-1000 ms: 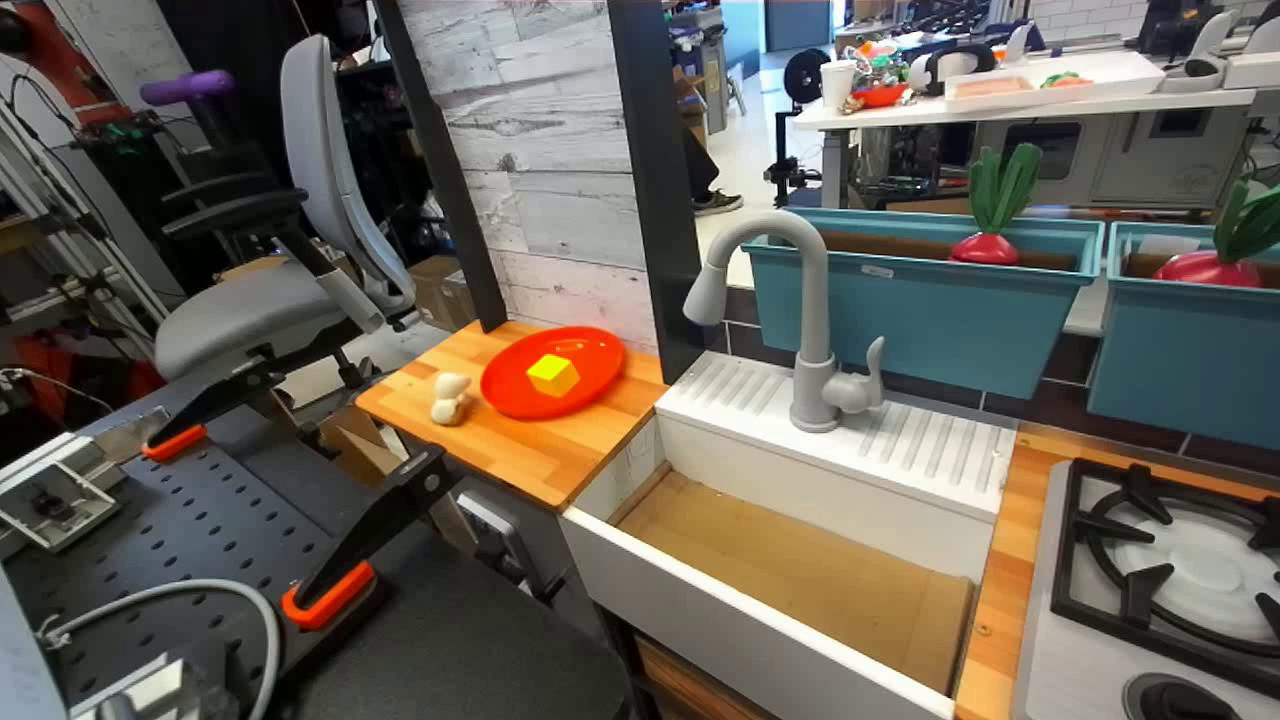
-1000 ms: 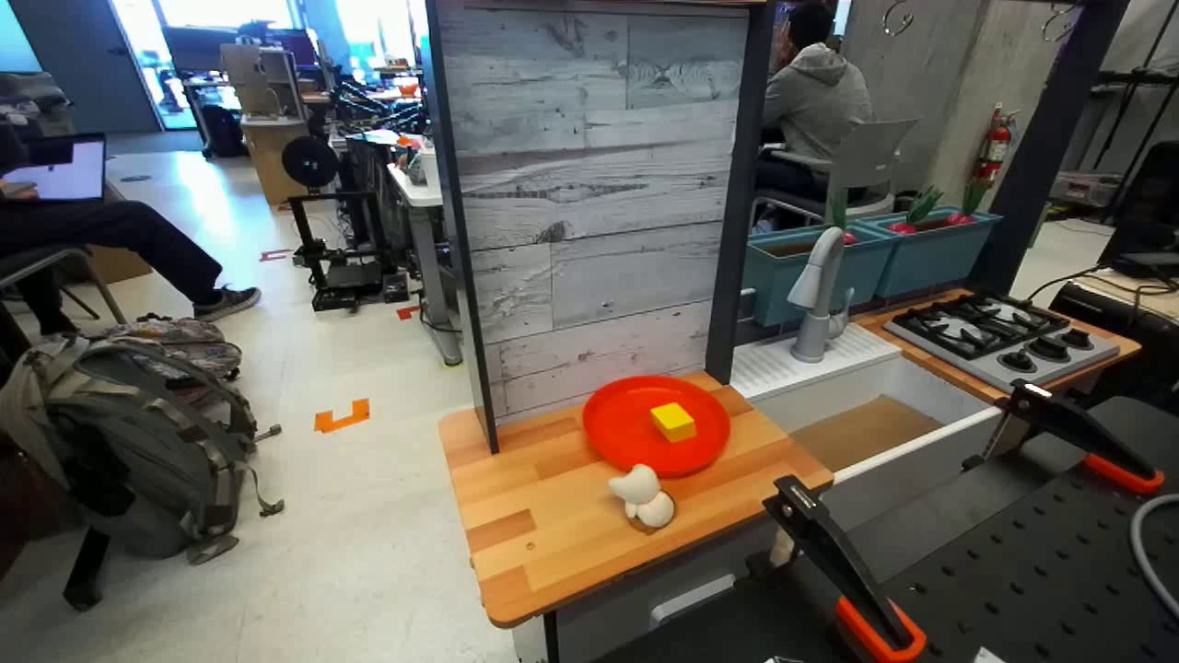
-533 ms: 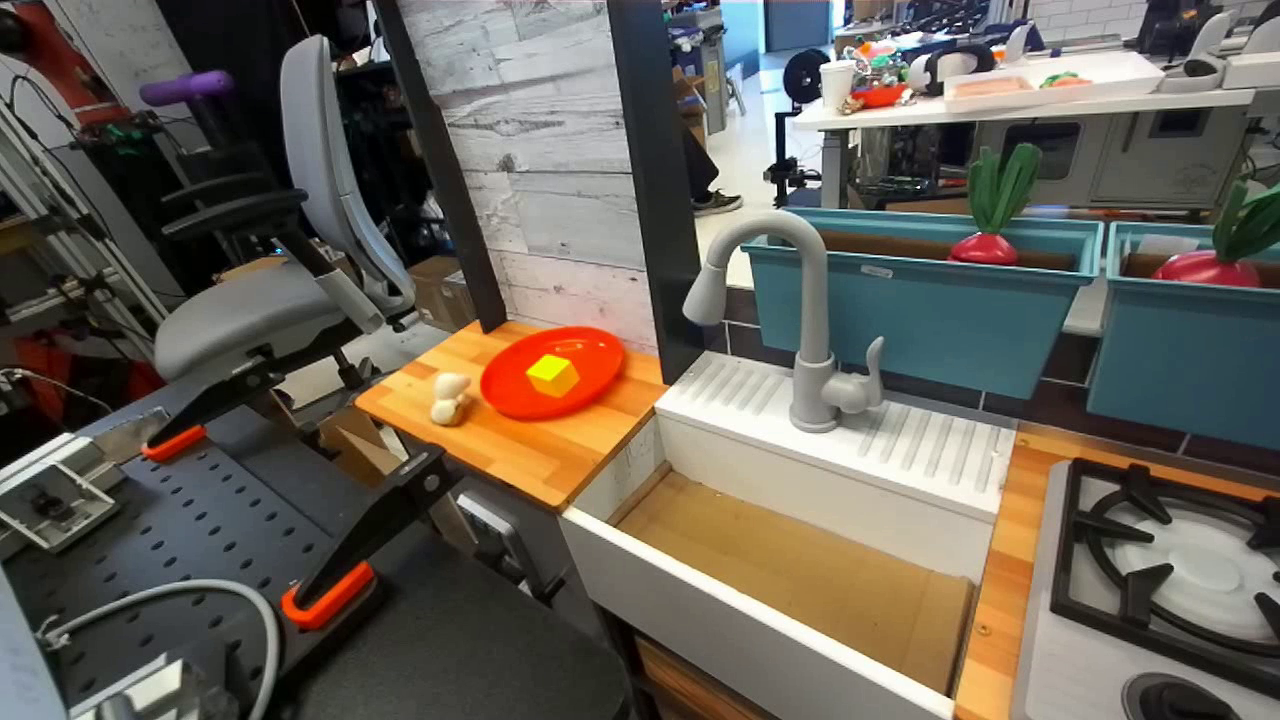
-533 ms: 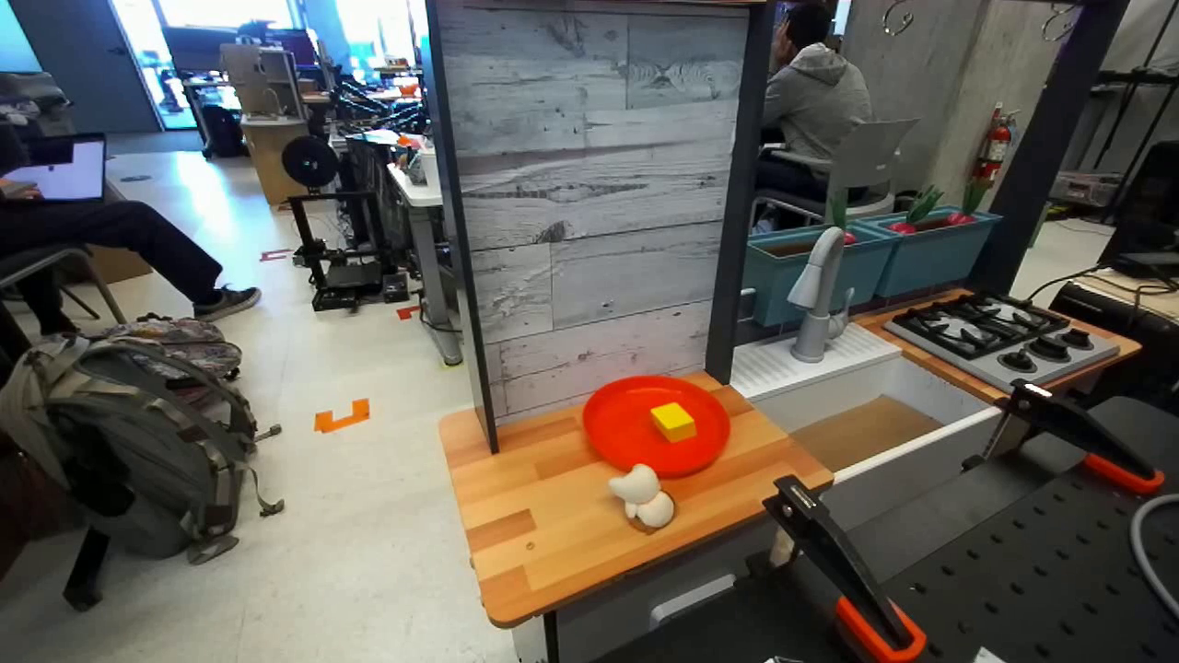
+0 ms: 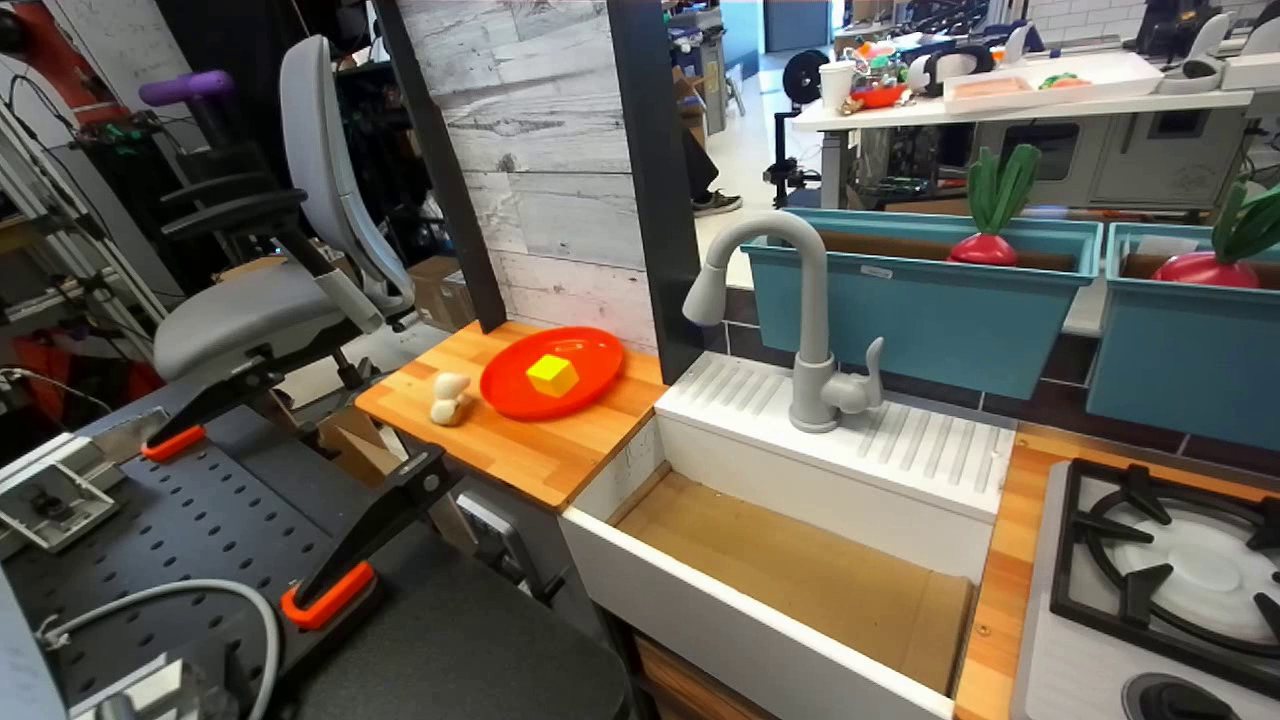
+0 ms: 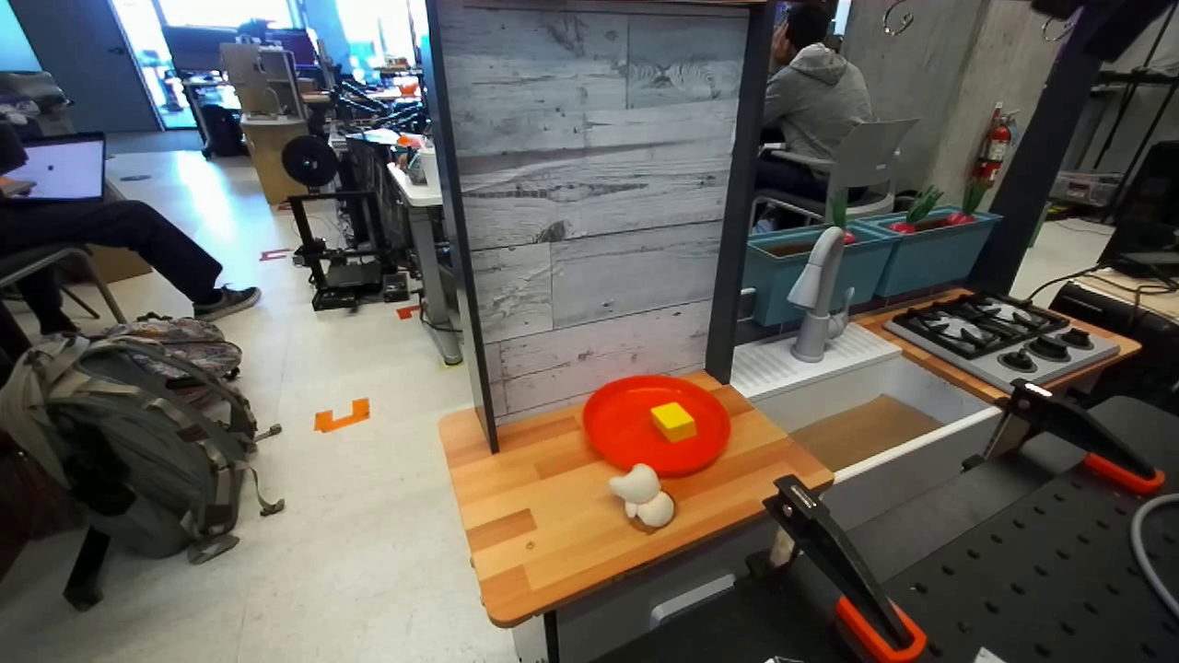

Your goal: Move the white doll backwards

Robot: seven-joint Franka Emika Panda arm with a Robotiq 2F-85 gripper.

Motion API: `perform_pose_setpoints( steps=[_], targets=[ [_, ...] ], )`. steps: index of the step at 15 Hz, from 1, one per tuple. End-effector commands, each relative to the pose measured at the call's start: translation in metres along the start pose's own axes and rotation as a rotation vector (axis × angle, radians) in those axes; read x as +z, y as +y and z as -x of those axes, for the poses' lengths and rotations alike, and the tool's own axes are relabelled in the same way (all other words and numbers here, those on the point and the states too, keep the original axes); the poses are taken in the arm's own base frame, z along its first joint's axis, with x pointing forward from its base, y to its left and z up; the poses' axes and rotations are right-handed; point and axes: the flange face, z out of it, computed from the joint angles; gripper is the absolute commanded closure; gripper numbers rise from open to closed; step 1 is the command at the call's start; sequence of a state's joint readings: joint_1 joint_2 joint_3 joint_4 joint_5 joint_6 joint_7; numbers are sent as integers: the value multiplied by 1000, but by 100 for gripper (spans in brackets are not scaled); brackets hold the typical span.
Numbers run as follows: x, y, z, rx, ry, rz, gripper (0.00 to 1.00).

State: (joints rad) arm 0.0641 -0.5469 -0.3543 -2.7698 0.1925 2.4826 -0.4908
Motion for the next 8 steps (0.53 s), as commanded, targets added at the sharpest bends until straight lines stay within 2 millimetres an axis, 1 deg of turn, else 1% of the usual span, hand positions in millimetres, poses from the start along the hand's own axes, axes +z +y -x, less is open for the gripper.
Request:
perform_pose_setpoints(
  steps=[1, 4, 8],
  targets=[
    [64, -28, -13, -24, -7, 8, 0],
    [118, -52, -19, -37, -23, 26, 0],
    [181, -83, -28, -32, -67, 24, 0]
  ],
)
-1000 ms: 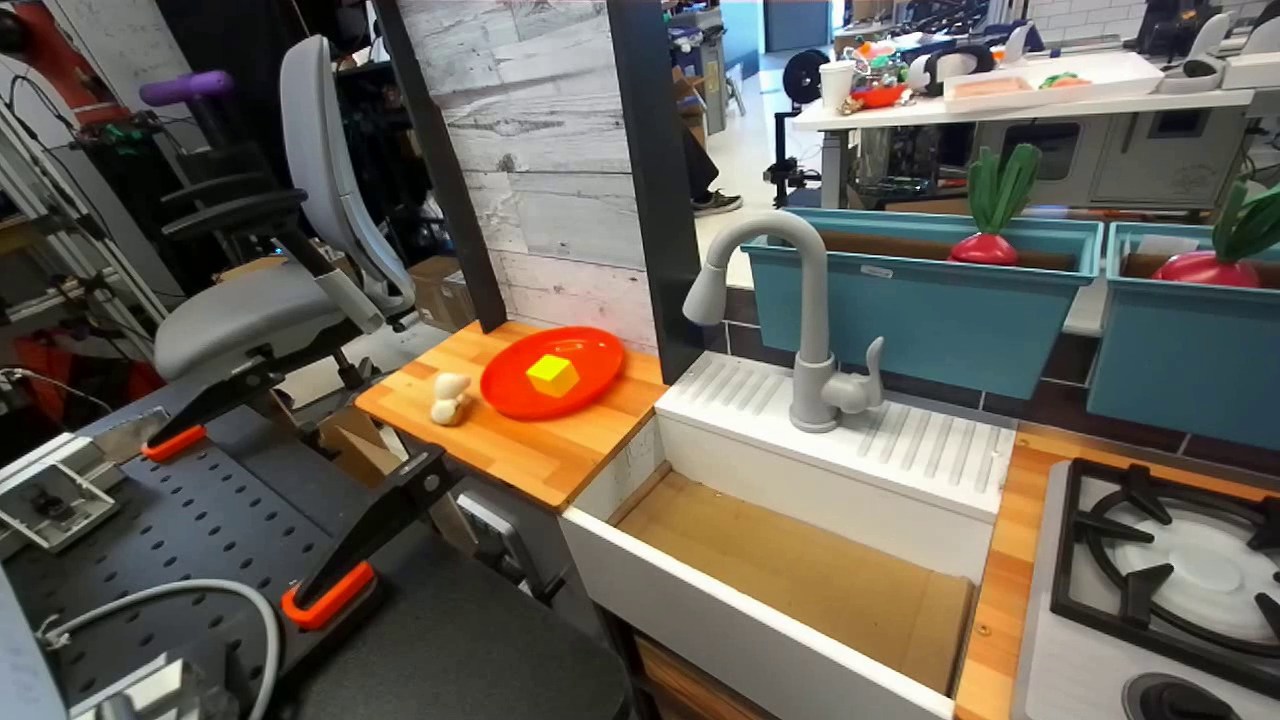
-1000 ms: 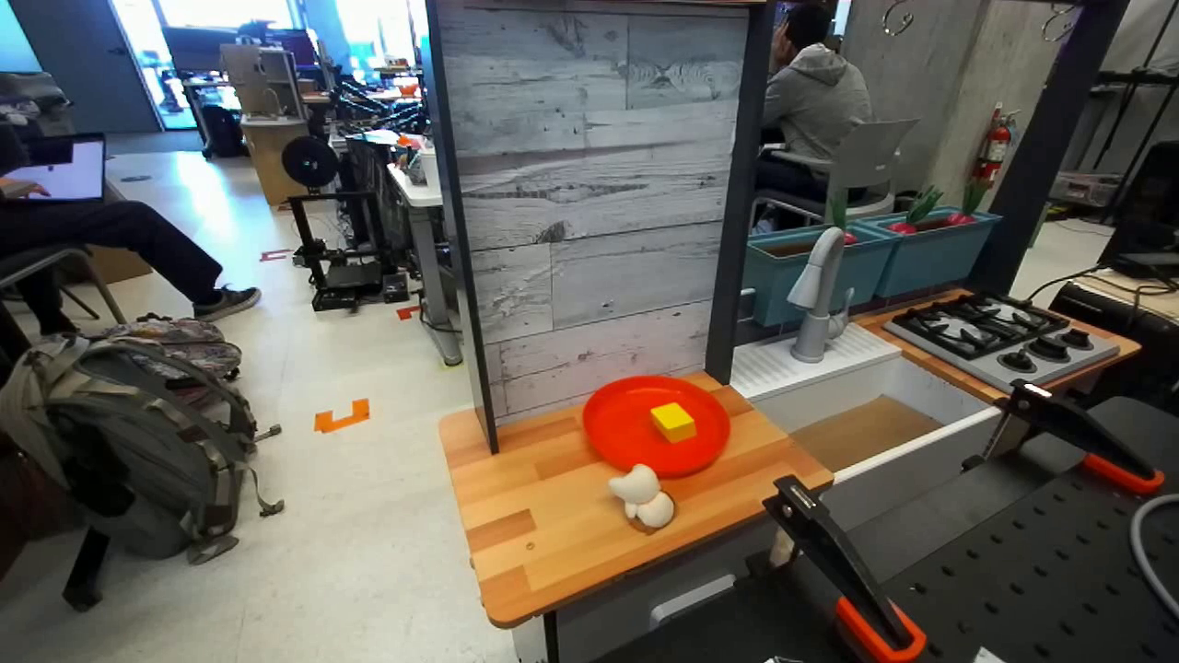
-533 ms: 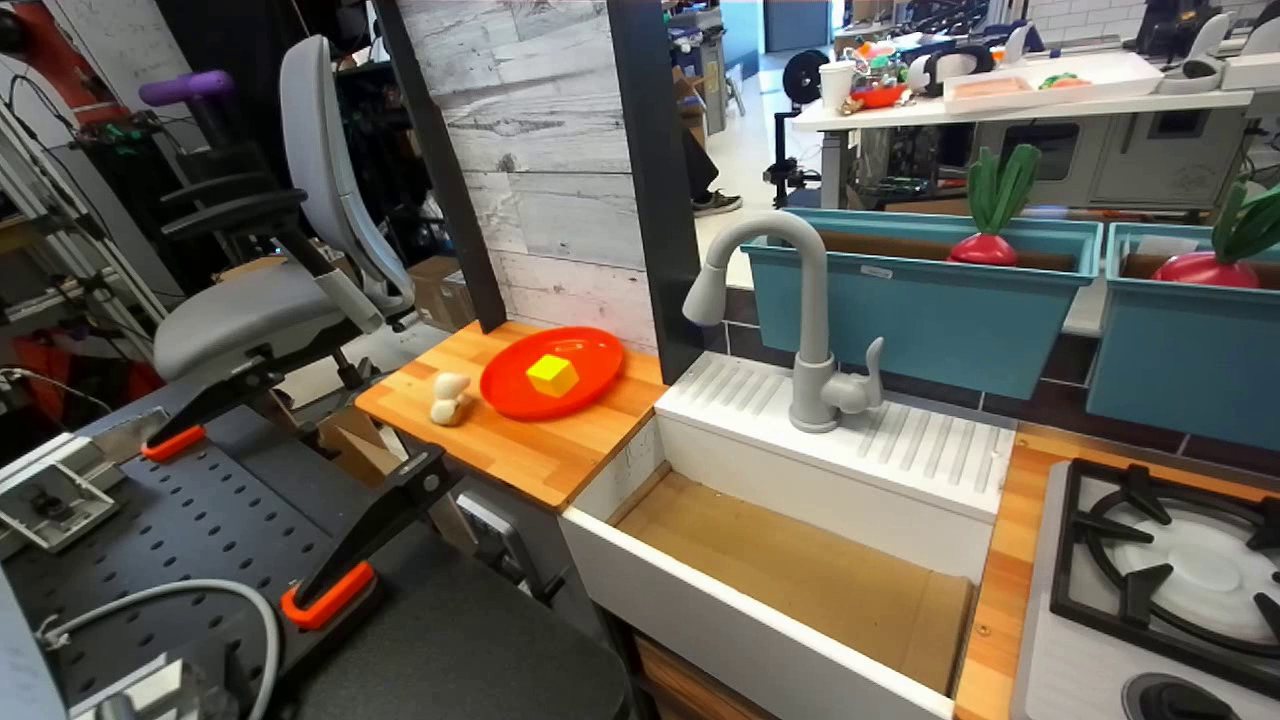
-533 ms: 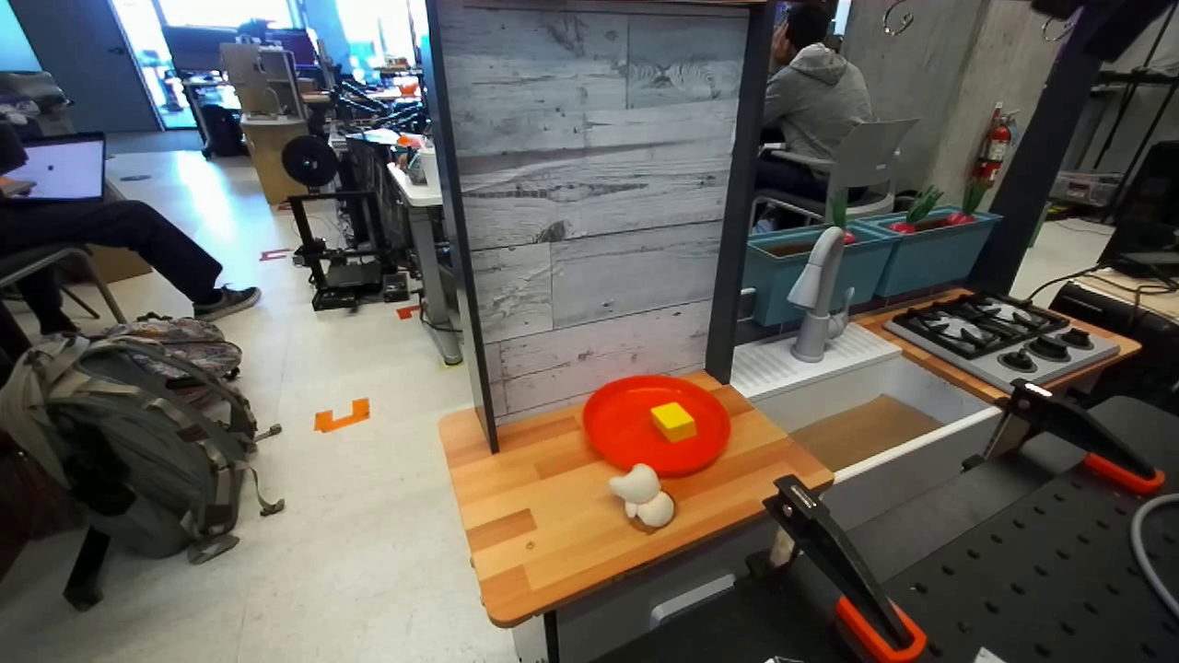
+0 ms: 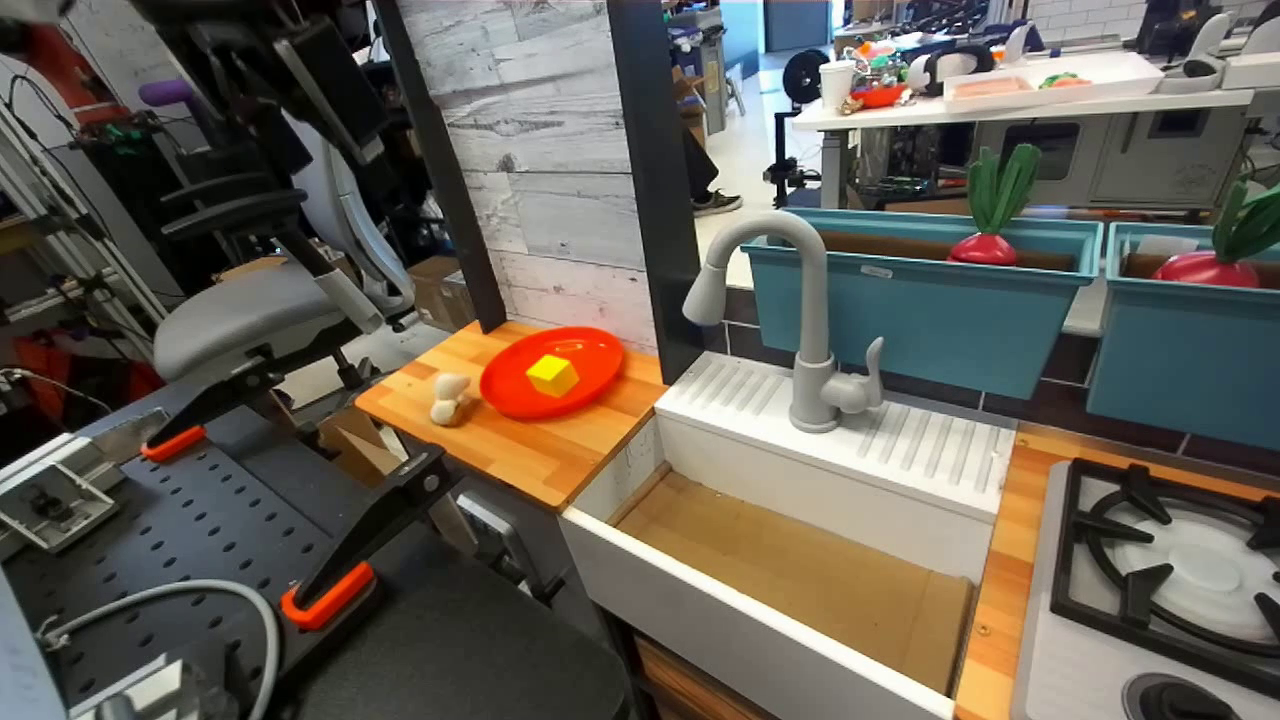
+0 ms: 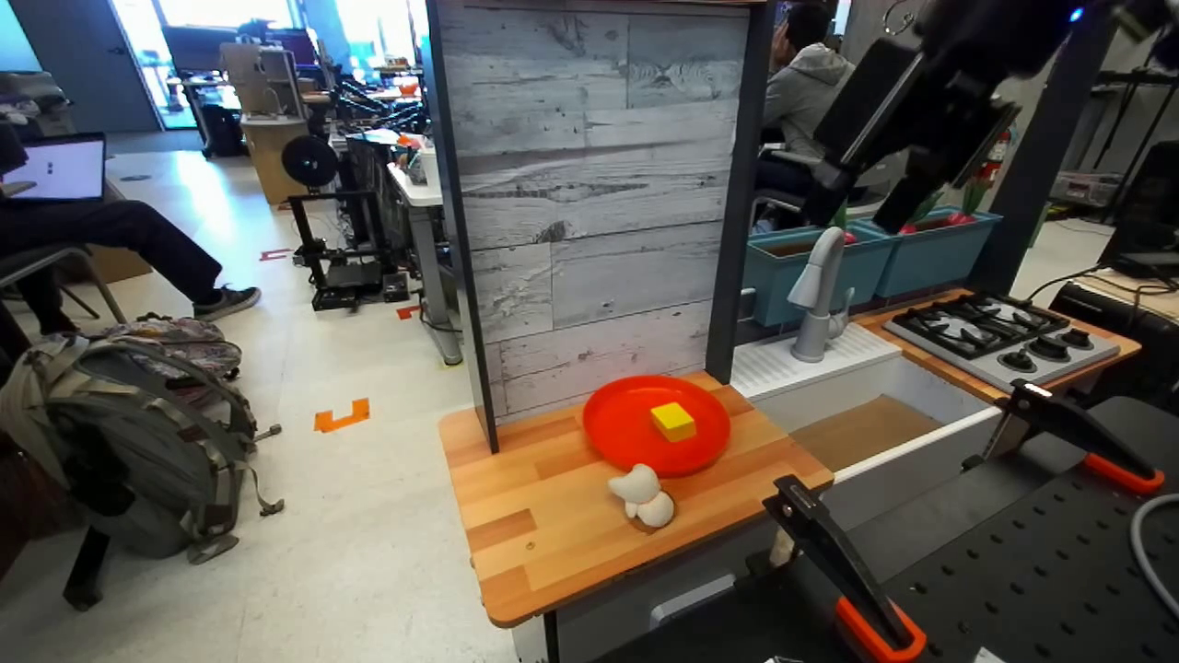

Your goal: Move the white doll backwards

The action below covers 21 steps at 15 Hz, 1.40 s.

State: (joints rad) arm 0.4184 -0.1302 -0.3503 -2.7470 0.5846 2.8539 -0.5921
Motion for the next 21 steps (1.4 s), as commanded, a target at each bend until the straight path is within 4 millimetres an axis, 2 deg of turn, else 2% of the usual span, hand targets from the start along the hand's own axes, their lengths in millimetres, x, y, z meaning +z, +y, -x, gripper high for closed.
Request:
perform_pose_setpoints(
  steps=[1, 4, 5, 8, 12, 14, 18, 21],
  targets=[
    [54, -17, -21, -6, -33, 14, 0],
    [99, -18, -38, 14, -71, 0, 0],
    [70, -23, -21, 16, -55, -3, 0],
    [99, -20, -32, 15, -81, 23, 0],
    [105, -16, -36, 24, -90, 25, 0],
    [114, -15, -39, 36, -104, 21, 0],
    [146, -23, -38, 24, -137, 19, 0],
    [183, -33, -34, 15, -177, 31, 0]
  ],
)
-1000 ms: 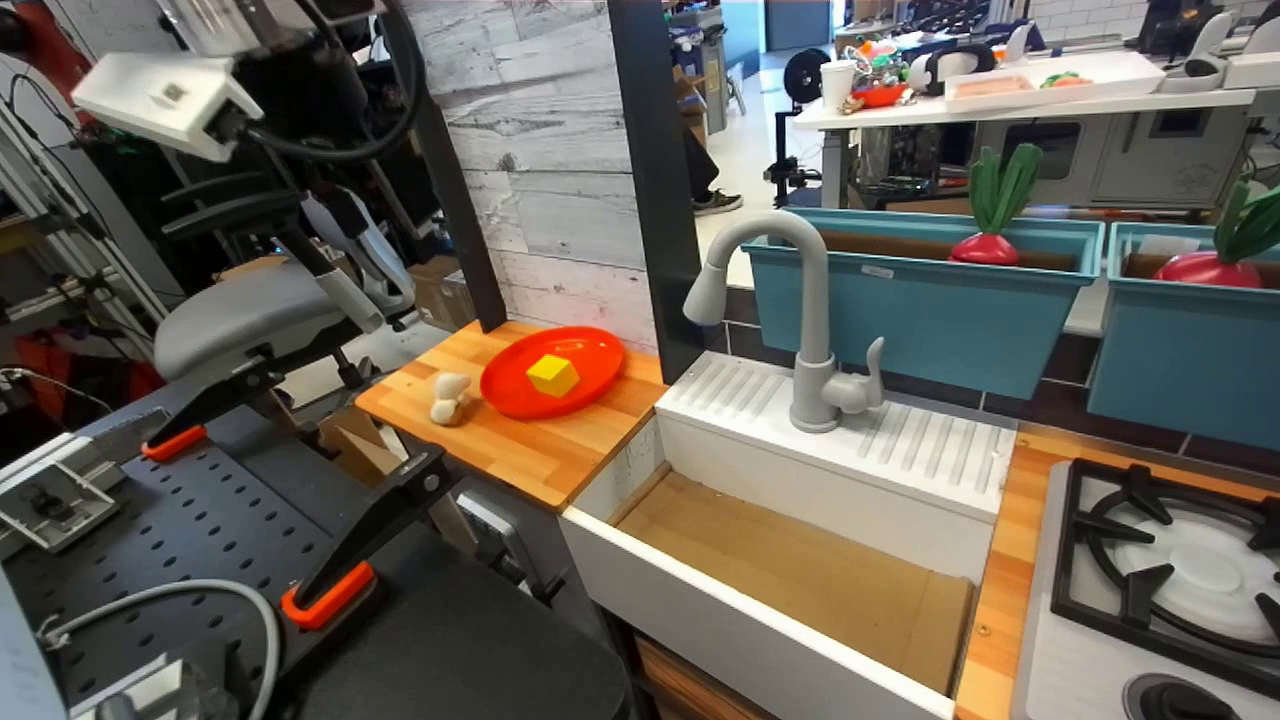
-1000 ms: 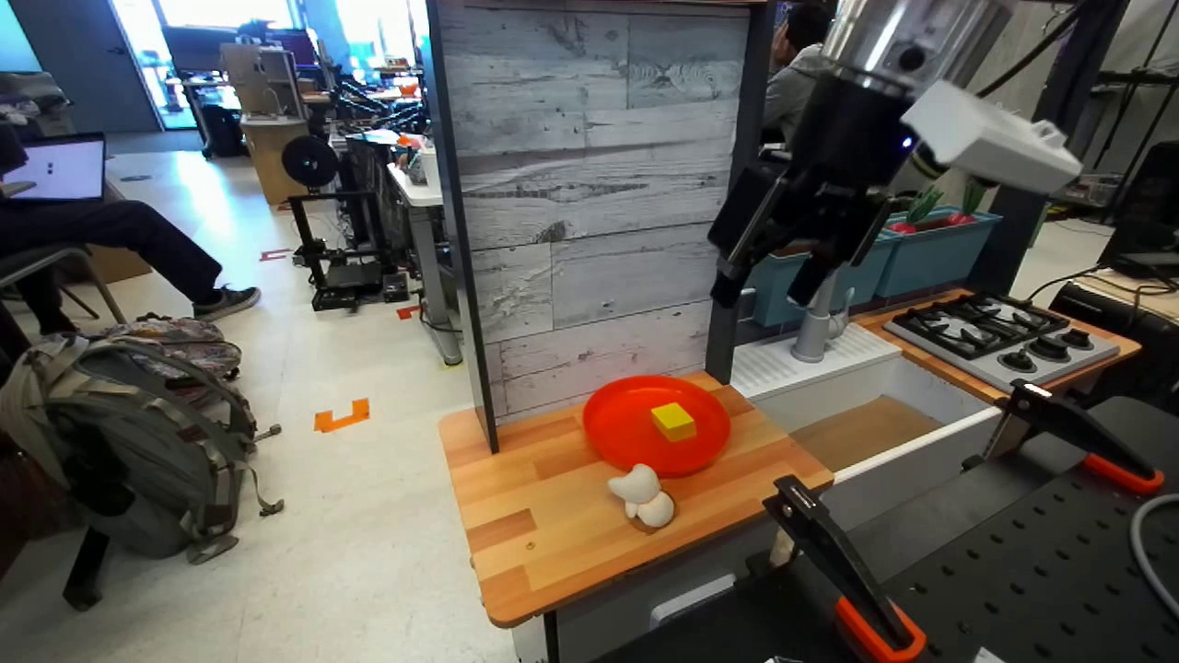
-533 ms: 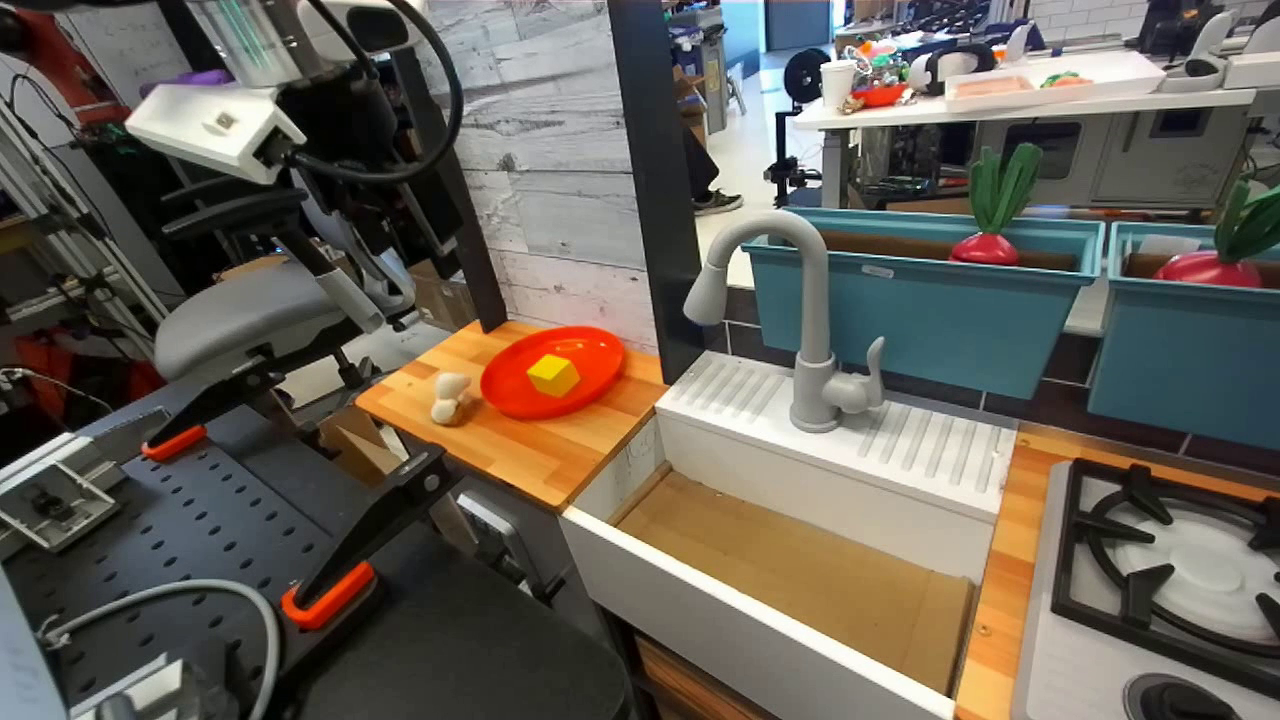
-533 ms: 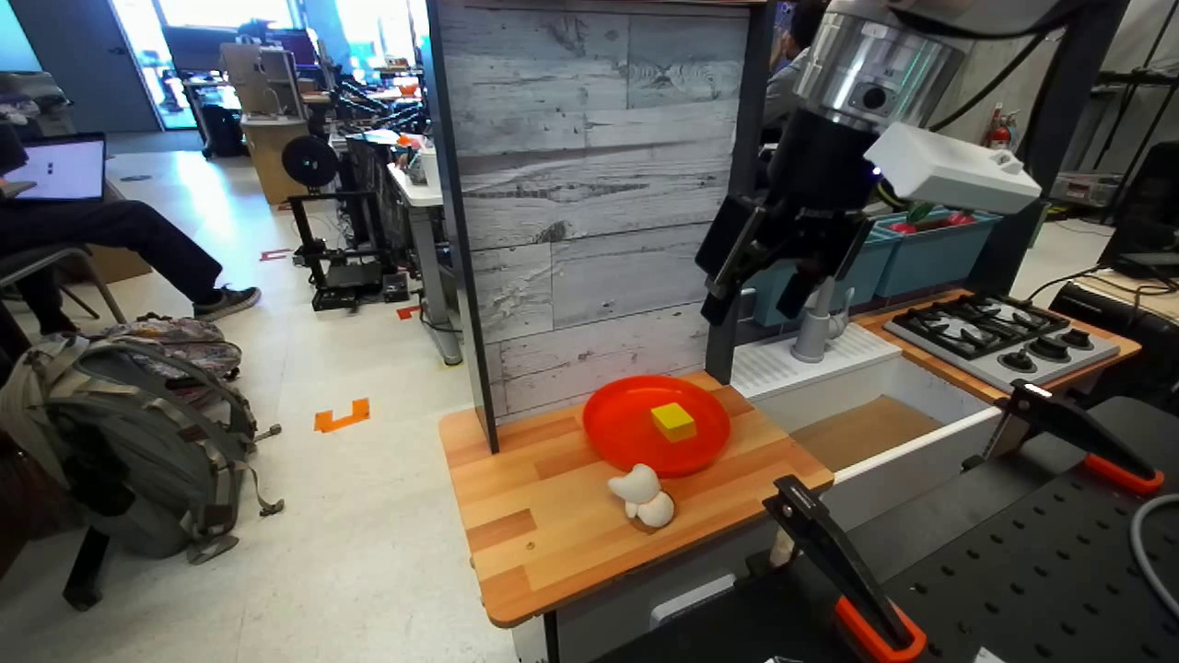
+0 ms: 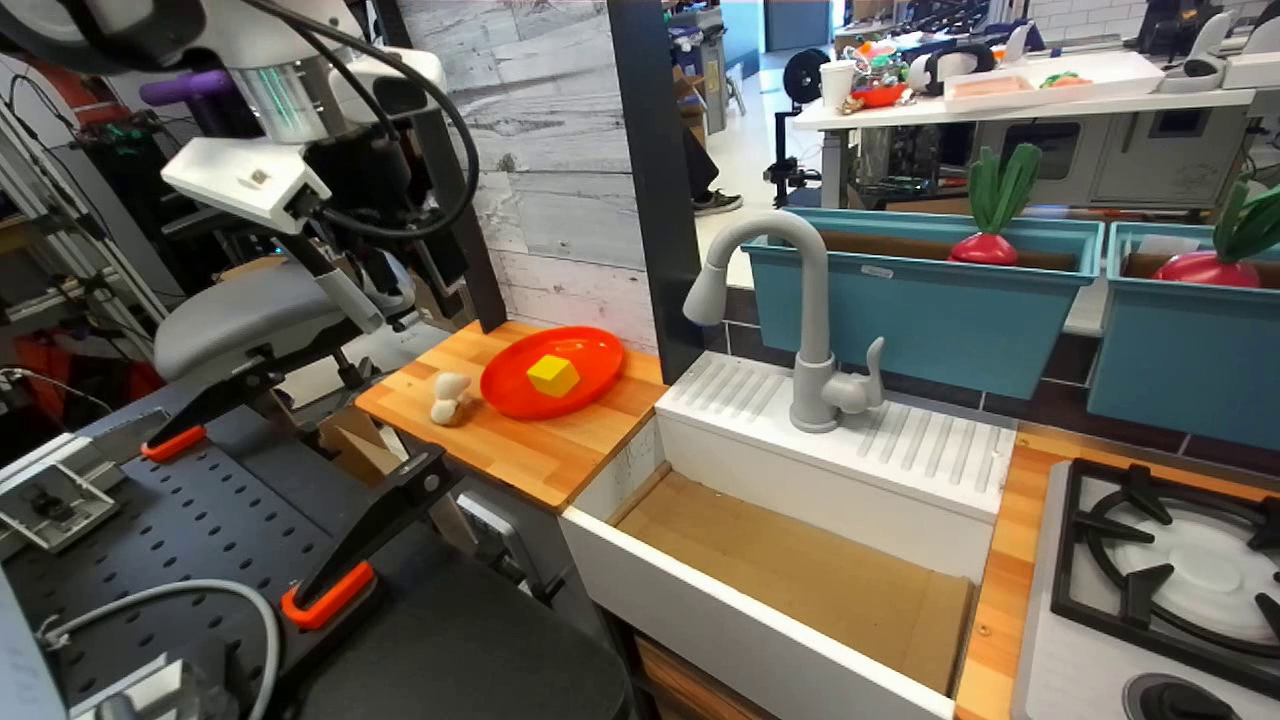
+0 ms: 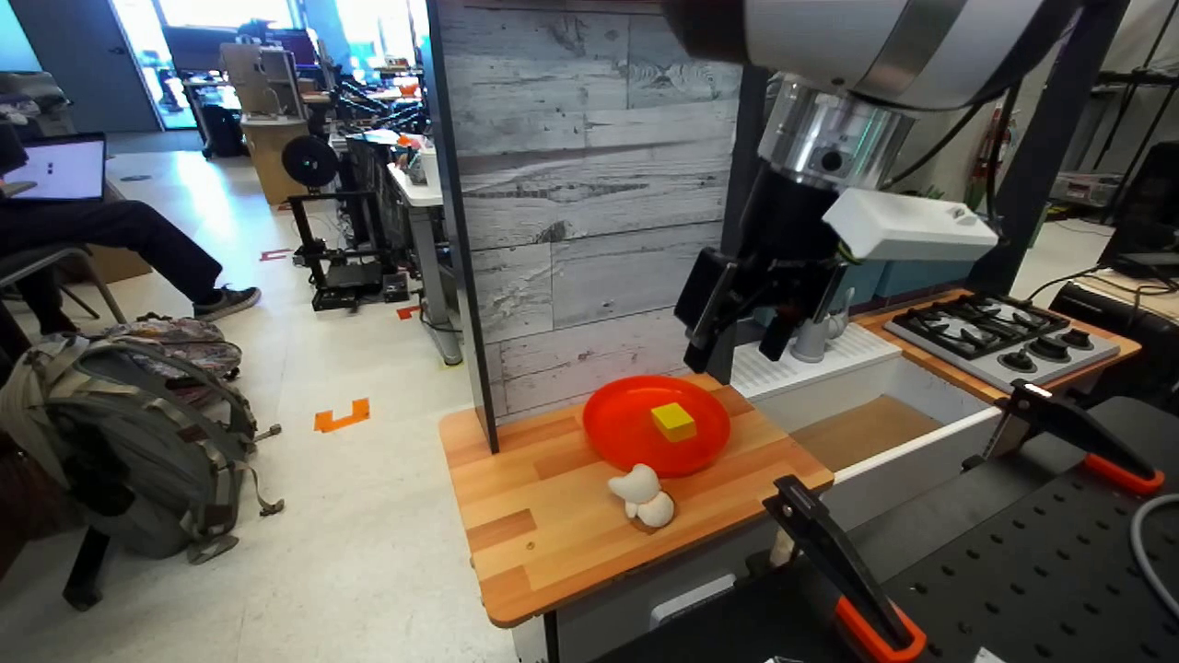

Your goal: Move the white doll backwards

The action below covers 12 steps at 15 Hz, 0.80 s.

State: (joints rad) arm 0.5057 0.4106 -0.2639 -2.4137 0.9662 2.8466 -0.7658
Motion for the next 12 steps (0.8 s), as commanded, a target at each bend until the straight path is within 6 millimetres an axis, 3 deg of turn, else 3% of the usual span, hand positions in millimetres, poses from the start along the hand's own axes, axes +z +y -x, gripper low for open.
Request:
perform_pose_setpoints(
  steps=[1, 6, 10, 11, 12],
  targets=[
    [50, -12, -8, -4, -39, 9, 0],
    [120, -34, -8, -41, -109, 18, 0],
    [158, -53, -14, -54, -133, 14, 0],
    [164, -55, -17, -61, -130, 12, 25],
    [168, -58, -18, -65, -126, 20, 26]
  ],
)
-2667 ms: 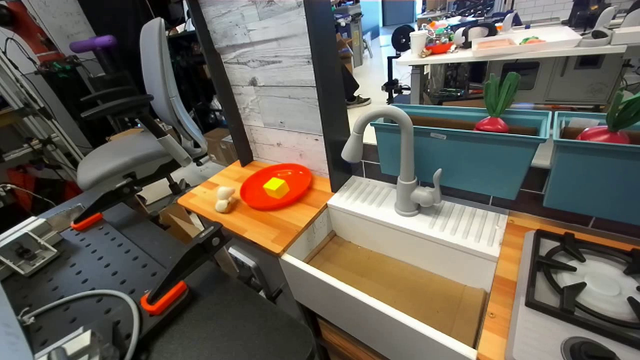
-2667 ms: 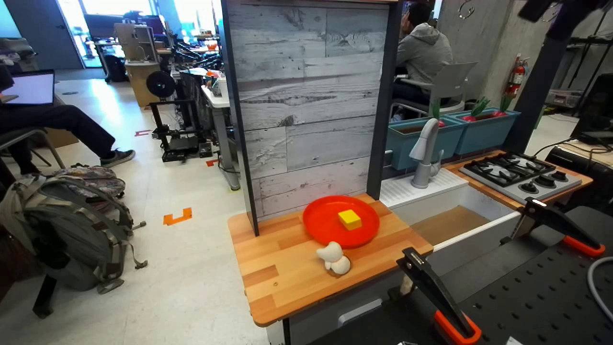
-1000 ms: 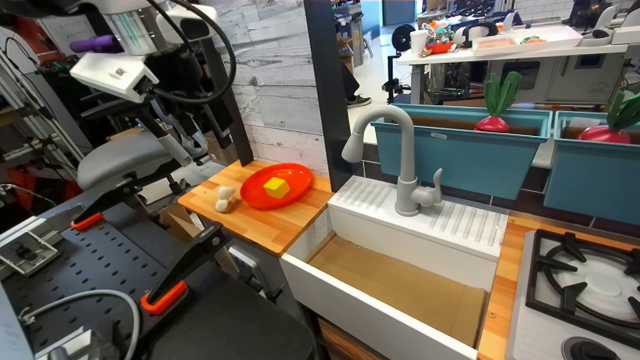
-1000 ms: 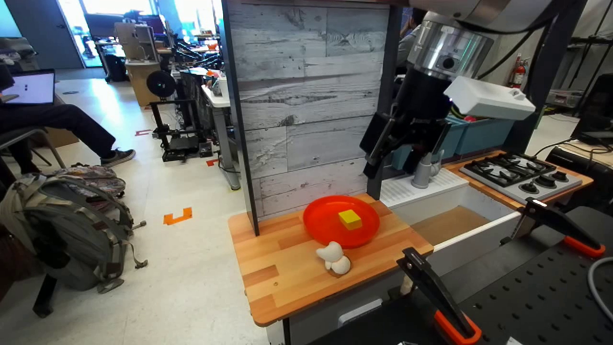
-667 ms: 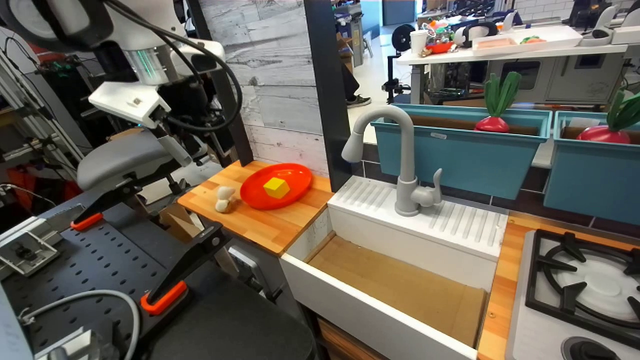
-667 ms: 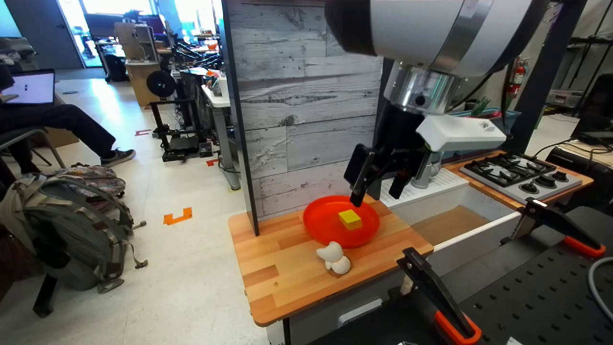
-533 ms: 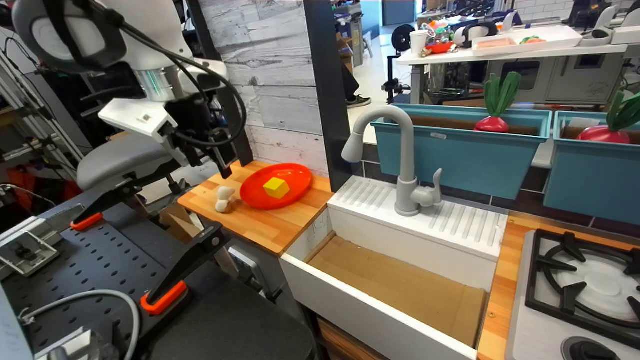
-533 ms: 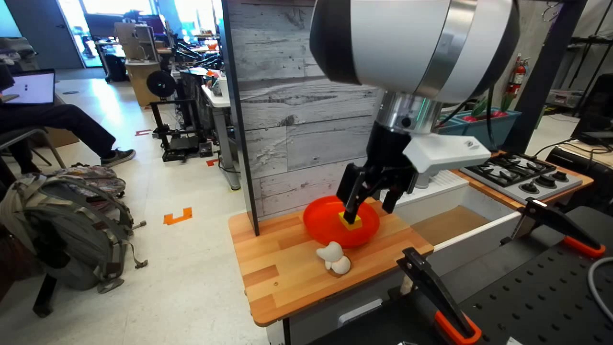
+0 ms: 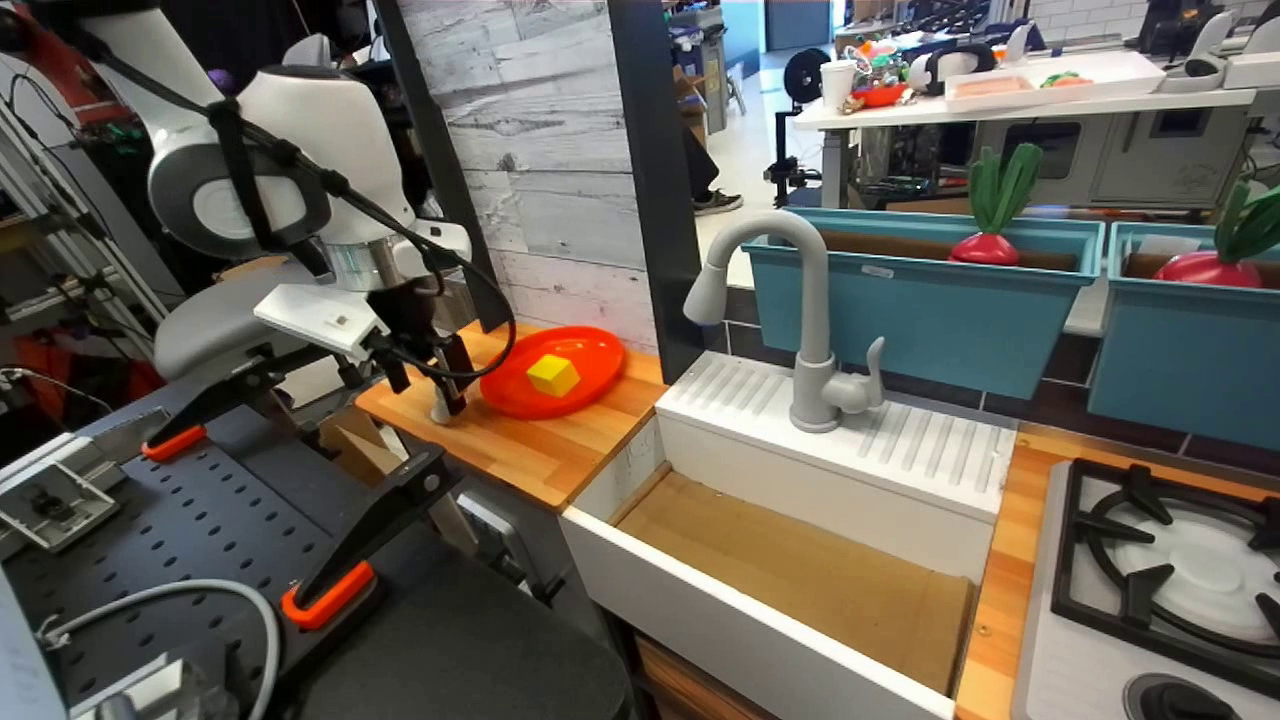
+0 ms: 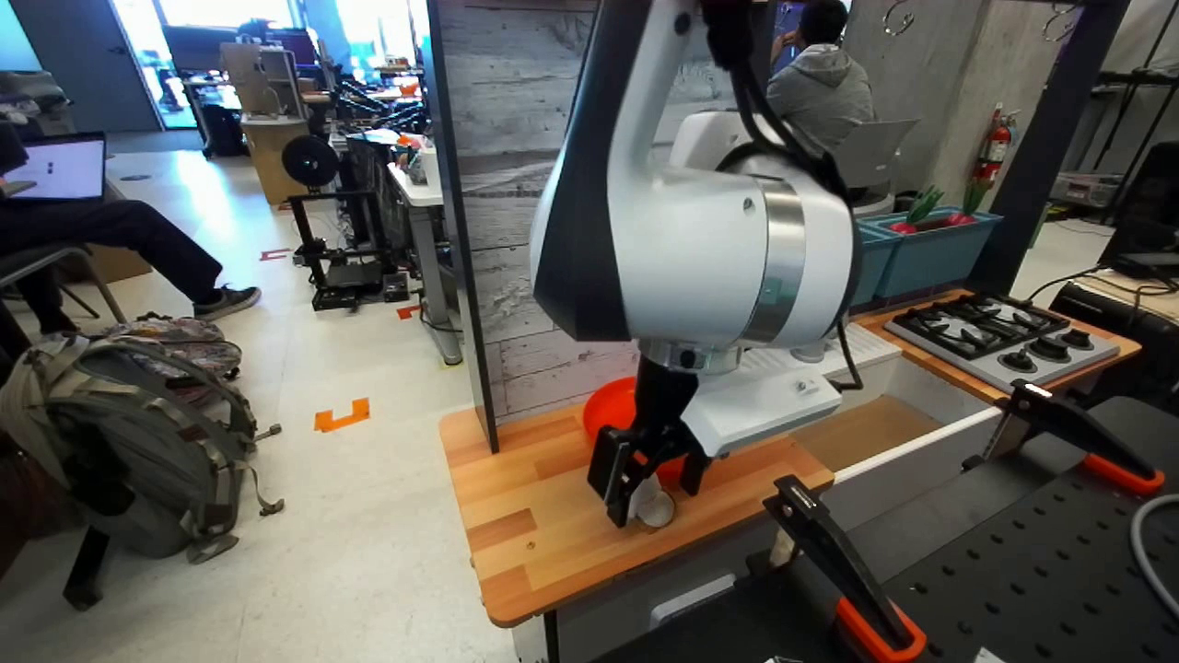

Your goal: Move the white doll backwards

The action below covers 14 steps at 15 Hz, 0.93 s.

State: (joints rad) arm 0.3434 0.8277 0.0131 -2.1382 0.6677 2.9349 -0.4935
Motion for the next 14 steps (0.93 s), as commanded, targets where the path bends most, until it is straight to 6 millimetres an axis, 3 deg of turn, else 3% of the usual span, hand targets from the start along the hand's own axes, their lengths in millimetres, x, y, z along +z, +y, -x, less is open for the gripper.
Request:
perform_pose_setpoints(
  steps=[1, 9, 10, 14],
  targets=[
    [16, -4, -18, -1, 29, 1, 32],
    [15, -3, -25, -8, 36, 10, 95],
    [12, -6, -24, -14, 36, 7, 98],
    [-8, -29, -27, -48, 91, -3, 97]
  ],
)
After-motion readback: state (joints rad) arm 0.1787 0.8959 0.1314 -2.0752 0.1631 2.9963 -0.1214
